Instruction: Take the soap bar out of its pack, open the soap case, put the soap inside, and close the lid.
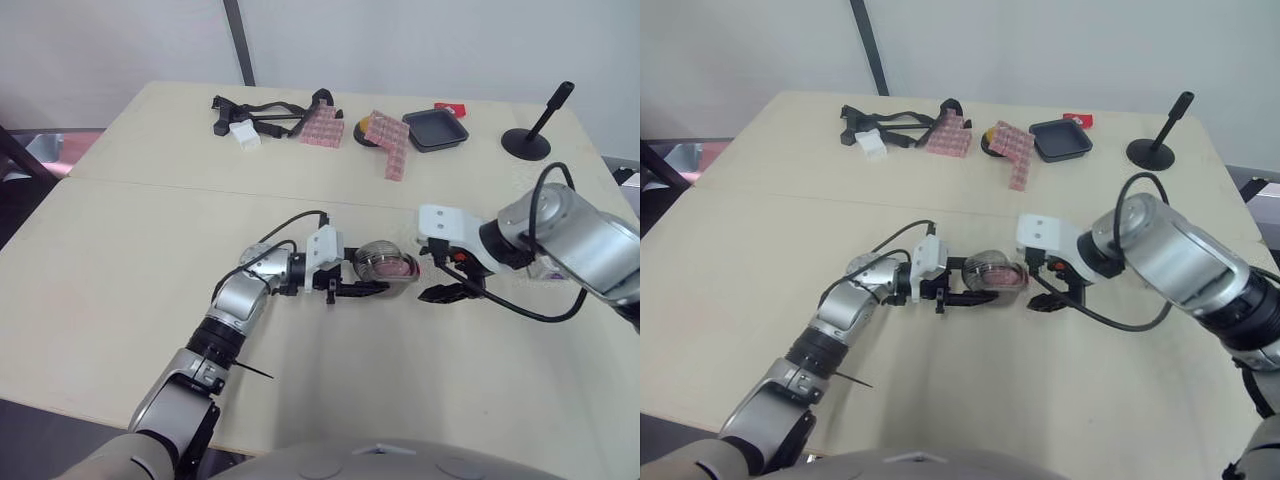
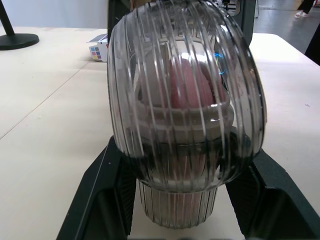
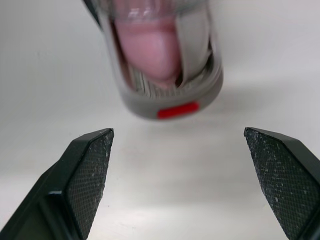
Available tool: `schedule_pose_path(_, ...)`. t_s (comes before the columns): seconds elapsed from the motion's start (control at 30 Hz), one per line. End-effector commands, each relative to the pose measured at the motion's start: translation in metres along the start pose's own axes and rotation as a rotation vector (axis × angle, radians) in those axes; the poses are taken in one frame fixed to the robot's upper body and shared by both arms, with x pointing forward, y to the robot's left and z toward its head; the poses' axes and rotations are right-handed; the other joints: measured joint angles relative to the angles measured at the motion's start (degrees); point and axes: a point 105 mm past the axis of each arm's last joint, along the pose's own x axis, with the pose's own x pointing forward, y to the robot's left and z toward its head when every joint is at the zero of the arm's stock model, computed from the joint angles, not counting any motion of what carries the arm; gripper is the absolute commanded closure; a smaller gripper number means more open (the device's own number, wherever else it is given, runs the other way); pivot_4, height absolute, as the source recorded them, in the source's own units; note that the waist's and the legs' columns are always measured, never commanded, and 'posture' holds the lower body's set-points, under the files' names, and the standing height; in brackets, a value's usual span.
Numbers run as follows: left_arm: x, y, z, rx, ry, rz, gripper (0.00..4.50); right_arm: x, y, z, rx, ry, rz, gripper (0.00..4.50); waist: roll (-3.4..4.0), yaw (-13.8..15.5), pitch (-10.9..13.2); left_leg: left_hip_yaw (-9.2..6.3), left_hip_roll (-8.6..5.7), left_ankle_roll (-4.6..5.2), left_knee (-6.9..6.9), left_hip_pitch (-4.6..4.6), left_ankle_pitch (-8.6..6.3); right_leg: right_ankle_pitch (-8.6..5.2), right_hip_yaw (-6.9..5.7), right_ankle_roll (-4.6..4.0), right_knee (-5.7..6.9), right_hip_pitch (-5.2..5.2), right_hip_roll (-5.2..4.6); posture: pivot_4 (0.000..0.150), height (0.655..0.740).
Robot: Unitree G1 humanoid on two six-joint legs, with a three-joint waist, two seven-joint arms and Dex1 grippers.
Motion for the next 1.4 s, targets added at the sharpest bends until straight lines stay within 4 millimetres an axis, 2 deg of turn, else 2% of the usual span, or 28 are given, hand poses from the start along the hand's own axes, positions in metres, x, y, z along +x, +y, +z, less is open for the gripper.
schedule_pose_path(0.03, -0.001, 0.002, 0.013, 0.040, -0.035, -0.004, 2.57, -0.014, -0.002, 0.010, -0.051, -0.057, -0.050, 0.02, 0.00, -0.08, 0.00, 0.00, 0.00, 0.00, 0.00, 0.00, 0.00, 0.00, 0.00, 0.00, 0.00, 0.00, 0.00, 0.150, 0.7398)
schedule_pose_path(0.27, -0.001, 0.001, 0.012, 0.039, -0.033, -0.011, 2.57, -0.027, -0.007, 0.036, -0.124, -0.106, -0.090, 0.02, 0.00, -0.32, 0.00, 0.01, 0.00, 0.01, 0.01, 0.05, 0.01, 0.00, 0.01, -0.01, -0.01, -0.02, 0.00, 0.150, 0.7398)
schedule_pose_path(0.53, -0.001, 0.002, 0.011, 0.038, -0.032, -0.005, 2.57, -0.026, 0.003, 0.059, -0.164, -0.129, -0.033, 0.02, 0.00, -0.33, 0.00, 0.00, 0.00, 0.01, 0.01, 0.01, 0.01, 0.00, 0.00, -0.01, 0.06, -0.04, 0.00, 0.150, 0.7398)
schedule_pose_path(0.9, -0.001, 0.002, 0.011, 0.036, -0.036, 0.004, 2.57, -0.012, 0.014, 0.071, -0.165, -0.129, 0.056, 0.02, 0.00, -0.31, 0.00, 0.01, 0.00, 0.01, 0.01, 0.02, 0.01, 0.00, 0.00, -0.01, 0.06, -0.04, 0.01, 0.150, 0.7398)
schedule_pose_path(1.1, -0.001, 0.002, 0.012, 0.034, -0.039, 0.007, 2.57, -0.010, 0.012, 0.080, -0.171, -0.133, 0.061, 0.02, 0.00, -0.21, 0.00, 0.01, 0.00, 0.01, 0.01, -0.01, 0.01, 0.00, 0.00, 0.00, 0.09, -0.04, 0.00, 0.150, 0.7398)
schedule_pose_path(1.4, 0.001, 0.001, 0.012, 0.035, -0.040, 0.009, 2.57, -0.002, 0.010, 0.081, -0.156, -0.127, 0.072, 0.02, 0.00, -0.05, 0.00, 0.01, -0.01, 0.00, 0.01, -0.01, 0.01, 0.00, 0.00, 0.00, 0.12, -0.04, 0.01, 0.150, 0.7398)
